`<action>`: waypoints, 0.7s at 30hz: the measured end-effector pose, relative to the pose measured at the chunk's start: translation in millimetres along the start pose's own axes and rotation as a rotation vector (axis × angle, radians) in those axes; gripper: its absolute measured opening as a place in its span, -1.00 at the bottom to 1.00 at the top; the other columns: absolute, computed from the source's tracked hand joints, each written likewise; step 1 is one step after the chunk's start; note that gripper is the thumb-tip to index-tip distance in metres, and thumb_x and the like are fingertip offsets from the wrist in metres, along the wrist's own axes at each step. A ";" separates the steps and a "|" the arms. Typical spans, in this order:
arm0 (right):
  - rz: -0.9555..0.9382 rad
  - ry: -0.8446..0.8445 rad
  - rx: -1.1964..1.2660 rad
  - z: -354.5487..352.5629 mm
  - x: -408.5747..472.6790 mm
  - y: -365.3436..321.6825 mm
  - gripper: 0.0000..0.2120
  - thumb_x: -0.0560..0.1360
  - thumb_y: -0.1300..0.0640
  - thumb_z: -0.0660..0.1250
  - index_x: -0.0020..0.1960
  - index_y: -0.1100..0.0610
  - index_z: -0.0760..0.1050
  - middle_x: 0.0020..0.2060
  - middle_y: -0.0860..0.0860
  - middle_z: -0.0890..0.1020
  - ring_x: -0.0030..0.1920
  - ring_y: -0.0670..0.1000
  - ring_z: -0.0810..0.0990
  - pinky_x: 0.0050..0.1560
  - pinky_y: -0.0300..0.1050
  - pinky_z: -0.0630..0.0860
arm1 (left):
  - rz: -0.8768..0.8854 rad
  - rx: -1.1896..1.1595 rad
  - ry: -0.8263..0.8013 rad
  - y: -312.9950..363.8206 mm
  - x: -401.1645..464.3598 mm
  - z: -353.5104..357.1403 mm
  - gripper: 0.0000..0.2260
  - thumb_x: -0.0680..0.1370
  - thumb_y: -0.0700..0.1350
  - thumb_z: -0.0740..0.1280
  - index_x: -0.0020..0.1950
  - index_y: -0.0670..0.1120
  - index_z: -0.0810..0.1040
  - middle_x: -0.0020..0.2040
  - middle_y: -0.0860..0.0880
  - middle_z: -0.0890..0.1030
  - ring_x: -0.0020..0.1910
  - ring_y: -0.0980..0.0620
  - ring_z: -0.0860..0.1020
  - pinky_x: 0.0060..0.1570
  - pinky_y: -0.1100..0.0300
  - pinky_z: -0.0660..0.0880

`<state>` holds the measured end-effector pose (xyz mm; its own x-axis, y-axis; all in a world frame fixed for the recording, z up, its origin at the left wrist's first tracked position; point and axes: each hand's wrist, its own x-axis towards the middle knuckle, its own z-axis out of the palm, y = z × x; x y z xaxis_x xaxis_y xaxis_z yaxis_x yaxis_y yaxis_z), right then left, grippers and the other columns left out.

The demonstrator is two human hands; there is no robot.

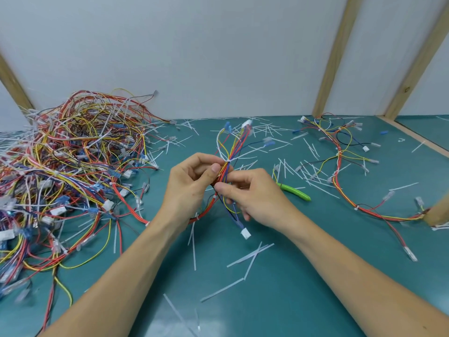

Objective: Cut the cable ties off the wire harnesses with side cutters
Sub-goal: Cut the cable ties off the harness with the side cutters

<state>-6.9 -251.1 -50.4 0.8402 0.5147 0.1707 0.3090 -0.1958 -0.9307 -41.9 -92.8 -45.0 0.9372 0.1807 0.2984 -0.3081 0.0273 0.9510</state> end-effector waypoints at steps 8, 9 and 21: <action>-0.018 0.151 0.106 -10.2 6.0 -3.5 -0.82 0.62 0.13 0.39 -0.15 -0.01 0.66 -0.45 -0.03 0.48 -0.49 -0.01 0.33 -0.52 -0.24 0.33 | 0.124 0.065 0.157 3.9 1.8 0.8 -0.69 0.64 -0.43 0.10 0.13 -0.14 0.55 0.00 -0.08 0.72 0.11 -0.04 0.68 0.12 0.13 0.58; -0.035 0.164 0.114 -12.1 6.5 -4.0 -0.78 0.64 0.16 0.37 -0.15 -0.05 0.64 -0.49 -0.15 0.48 -0.51 -0.10 0.33 -0.49 -0.31 0.32 | 0.155 0.097 0.241 4.4 3.3 -1.6 -0.69 0.63 -0.43 0.10 0.12 -0.13 0.55 -0.03 -0.08 0.72 0.09 -0.03 0.68 0.09 0.13 0.59; -0.062 0.132 0.296 -19.8 9.3 -3.8 -0.78 0.63 0.18 0.31 -0.07 -0.08 0.65 -0.15 0.00 0.68 -0.35 -0.10 0.42 -0.41 -0.24 0.34 | 0.047 0.230 0.094 6.7 0.5 -4.8 -0.90 0.59 -0.11 0.40 -0.11 -0.04 0.67 -0.32 0.07 0.63 -0.26 0.09 0.59 -0.07 0.23 0.53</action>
<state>8.6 -262.1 -38.9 0.8803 0.4016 0.2527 0.2349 0.0938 -0.9675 -44.2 -87.9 -38.9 0.8999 0.2677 0.3441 -0.2955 -0.2056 0.9329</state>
